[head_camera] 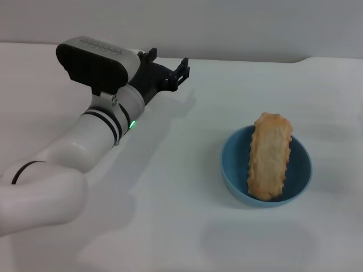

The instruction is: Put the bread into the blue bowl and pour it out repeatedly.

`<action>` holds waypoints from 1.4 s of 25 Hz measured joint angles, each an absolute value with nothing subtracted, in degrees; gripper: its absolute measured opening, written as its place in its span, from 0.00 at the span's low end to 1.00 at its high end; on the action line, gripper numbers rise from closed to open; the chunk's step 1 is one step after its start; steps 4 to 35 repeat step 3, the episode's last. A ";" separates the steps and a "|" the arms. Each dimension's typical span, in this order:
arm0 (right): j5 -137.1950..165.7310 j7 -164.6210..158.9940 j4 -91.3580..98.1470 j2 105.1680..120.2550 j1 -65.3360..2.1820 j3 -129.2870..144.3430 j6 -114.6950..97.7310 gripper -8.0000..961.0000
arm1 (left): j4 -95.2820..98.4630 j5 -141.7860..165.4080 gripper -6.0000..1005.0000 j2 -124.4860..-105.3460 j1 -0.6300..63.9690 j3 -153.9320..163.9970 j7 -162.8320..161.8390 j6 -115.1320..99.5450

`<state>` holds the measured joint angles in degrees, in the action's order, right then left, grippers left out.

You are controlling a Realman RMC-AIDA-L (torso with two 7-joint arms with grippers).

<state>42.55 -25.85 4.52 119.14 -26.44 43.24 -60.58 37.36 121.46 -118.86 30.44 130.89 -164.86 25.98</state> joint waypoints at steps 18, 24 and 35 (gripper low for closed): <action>42.52 -25.83 4.02 119.20 -26.32 43.24 -61.62 0.53 | 37.10 121.42 0.73 -118.90 30.35 130.90 -164.86 25.89; 42.52 -25.83 4.02 119.20 -26.32 43.24 -61.62 0.53 | 37.10 121.42 0.73 -118.90 30.35 130.90 -164.86 25.89; 42.52 -25.83 4.02 119.20 -26.32 43.24 -61.62 0.53 | 37.10 121.42 0.73 -118.90 30.35 130.90 -164.86 25.89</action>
